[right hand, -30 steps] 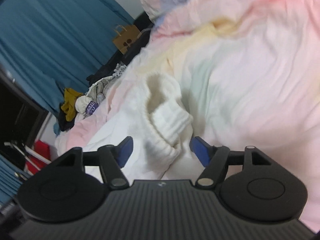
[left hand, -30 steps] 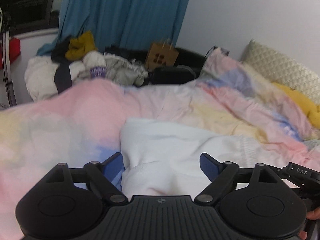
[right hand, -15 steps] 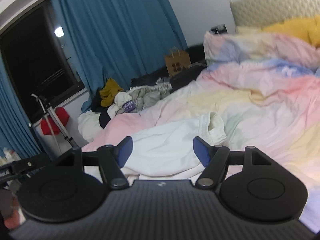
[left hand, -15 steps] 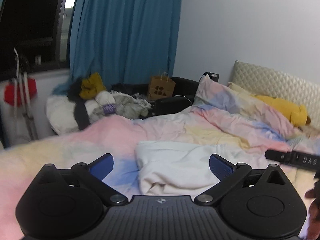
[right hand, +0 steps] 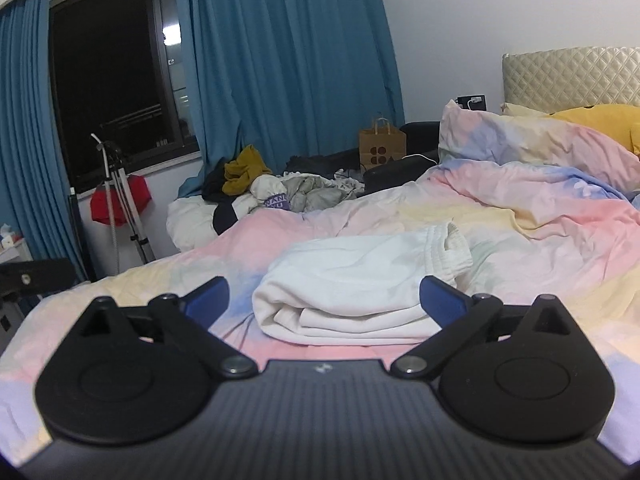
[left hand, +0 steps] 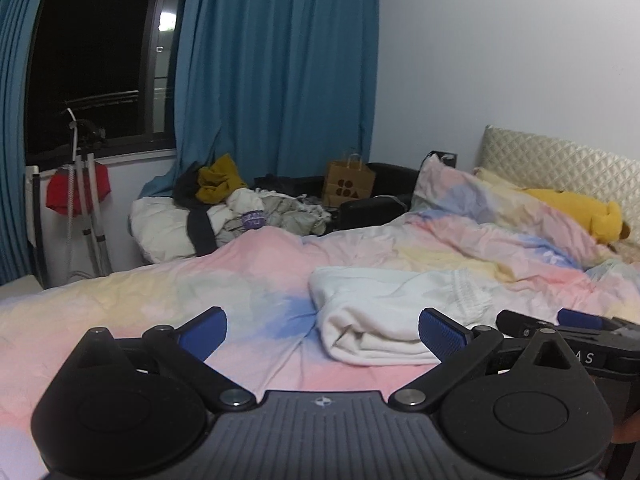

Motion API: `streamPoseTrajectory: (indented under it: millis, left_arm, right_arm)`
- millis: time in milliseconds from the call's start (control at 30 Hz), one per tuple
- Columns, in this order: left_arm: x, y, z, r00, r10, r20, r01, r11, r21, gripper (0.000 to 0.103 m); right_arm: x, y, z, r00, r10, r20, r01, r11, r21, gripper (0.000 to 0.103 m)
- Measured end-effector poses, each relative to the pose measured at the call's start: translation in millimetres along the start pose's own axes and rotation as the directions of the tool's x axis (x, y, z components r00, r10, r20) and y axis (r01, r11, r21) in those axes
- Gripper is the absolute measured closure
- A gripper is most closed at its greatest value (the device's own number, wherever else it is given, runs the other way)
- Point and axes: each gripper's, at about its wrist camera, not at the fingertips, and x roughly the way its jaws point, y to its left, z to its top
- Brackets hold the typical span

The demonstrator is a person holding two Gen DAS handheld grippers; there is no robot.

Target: Fold clothes

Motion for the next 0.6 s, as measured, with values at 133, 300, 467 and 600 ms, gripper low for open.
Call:
streamPoseTrajectory:
  millis: [133, 300, 467, 600]
  left_arm:
    - [2.5, 9.4, -19.4, 1.0, 0.011, -0.008, -0.011, 1.0, -0.003, 0.0]
    - [5.8, 19.9, -30.9, 0.999, 0.026, -0.028, -0.027, 1.0, -0.016, 0.0]
    - [8.4, 25.1, -30.9, 0.999, 0.035, -0.03, -0.036, 0.999, -0.025, 0.0]
    - [9.8, 26.8, -30.0, 0.999, 0.038, -0.035, -0.039, 0.999, -0.029, 0.0]
  right_arm:
    - [10.3, -1.0, -10.7, 1.0, -0.007, -0.029, 0.007, 1.0, 0.006, 0.0]
    - [12.8, 0.6, -16.6, 0.999, -0.012, -0.038, 0.013, 1.0, 0.015, 0.0]
    - [11.4, 7.7, -20.2, 0.999, -0.027, -0.03, 0.026, 1.0, -0.017, 0.0]
    - [11.6, 11.6, -22.0, 0.999, -0.046, -0.028, 0.045, 0.998, -0.032, 0.0]
